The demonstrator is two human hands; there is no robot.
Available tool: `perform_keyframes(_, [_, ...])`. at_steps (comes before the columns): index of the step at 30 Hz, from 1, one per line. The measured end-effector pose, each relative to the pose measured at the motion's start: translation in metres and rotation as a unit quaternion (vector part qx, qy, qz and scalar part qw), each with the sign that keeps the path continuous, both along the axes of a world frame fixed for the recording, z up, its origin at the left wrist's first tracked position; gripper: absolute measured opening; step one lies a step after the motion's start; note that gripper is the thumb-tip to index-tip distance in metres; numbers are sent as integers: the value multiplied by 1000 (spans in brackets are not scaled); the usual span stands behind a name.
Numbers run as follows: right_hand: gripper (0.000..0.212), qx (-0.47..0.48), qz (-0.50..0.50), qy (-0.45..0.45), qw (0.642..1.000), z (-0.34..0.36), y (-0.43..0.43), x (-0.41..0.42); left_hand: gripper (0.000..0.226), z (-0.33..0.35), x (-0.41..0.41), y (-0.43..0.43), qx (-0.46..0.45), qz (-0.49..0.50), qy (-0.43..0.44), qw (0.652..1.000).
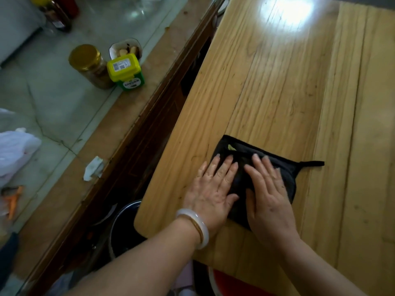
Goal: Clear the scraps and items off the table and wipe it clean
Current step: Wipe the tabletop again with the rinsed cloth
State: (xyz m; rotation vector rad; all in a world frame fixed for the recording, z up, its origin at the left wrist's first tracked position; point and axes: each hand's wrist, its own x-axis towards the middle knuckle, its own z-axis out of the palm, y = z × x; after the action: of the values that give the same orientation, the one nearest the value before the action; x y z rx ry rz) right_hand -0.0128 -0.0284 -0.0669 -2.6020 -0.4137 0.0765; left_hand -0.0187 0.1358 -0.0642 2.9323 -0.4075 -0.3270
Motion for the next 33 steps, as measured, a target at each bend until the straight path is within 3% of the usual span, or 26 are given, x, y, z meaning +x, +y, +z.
perform_keyframes(6, [61, -155, 21, 3, 988, -4, 13, -6, 71, 2, -25, 7, 28, 24, 14, 999])
perform_keyframes(17, [66, -187, 16, 51, 981, 1, 81, 47, 74, 19, 36, 75, 153, 8, 58, 986])
perform_keyframes(26, [64, -162, 58, 68, 983, 5, 105, 38, 73, 13, 12, 94, 102, 67, 80, 989])
perform_keyframes(33, [62, -124, 117, 49, 984, 3, 93, -2, 70, 13, -44, 95, 5, 86, 25, 996])
